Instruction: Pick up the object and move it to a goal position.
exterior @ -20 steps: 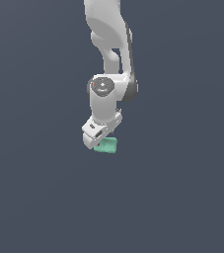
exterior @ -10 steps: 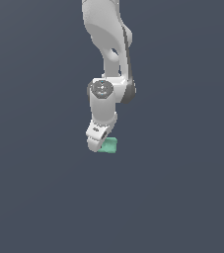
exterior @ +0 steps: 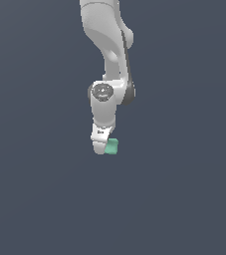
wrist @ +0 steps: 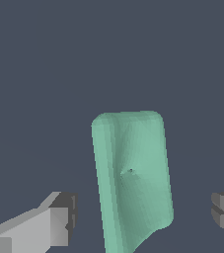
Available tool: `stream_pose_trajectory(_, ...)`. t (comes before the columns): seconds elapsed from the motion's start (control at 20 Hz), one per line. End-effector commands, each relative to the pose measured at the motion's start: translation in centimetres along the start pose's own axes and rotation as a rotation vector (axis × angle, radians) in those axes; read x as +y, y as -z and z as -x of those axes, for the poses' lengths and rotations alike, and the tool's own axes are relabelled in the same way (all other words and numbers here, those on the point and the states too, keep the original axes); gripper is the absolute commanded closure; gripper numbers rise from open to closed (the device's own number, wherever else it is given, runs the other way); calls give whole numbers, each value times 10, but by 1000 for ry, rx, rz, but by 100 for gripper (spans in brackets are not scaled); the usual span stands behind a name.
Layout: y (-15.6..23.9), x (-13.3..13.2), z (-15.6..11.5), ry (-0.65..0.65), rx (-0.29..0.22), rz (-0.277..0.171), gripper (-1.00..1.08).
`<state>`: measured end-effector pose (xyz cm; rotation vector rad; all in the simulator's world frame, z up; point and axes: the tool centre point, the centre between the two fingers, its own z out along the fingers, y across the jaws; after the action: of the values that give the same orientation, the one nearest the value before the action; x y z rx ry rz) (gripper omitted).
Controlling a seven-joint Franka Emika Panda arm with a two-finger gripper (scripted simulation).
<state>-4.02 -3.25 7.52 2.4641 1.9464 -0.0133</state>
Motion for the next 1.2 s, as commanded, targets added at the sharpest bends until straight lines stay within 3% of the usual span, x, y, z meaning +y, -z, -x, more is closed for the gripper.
stream_pose_trajectory(0.0, -2, -1, 0, 43, 3, 2, -92)
stream_pose_trajectory(0.7, -9, -3, 0, 109, 7, 4, -92)
stream_pose_trajectory(1.15, -46, -4, -1, 114, 7, 4, -92)
